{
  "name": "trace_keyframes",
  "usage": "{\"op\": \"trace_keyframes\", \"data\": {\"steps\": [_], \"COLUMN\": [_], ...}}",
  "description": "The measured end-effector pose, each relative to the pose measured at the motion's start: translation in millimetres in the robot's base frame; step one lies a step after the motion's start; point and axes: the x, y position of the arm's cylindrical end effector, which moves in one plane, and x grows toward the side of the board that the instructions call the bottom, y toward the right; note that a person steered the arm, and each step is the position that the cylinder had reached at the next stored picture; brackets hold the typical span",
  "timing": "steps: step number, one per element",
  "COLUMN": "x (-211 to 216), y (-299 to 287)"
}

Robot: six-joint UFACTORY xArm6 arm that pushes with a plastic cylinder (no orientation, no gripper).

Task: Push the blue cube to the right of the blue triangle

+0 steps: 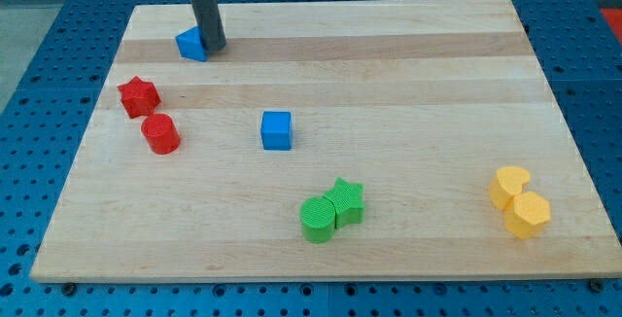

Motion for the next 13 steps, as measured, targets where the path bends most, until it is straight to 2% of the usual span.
{"op": "trace_keyframes", "data": {"steps": [2, 3, 5, 6, 8, 9, 12, 13], "x": [0.0, 29.8, 120.5, 193.3, 199.6, 186.4, 88.1, 117.0], "y": [-21.5, 37.4, 144.1, 126.5, 125.3, 116.5, 88.0, 97.4]}}
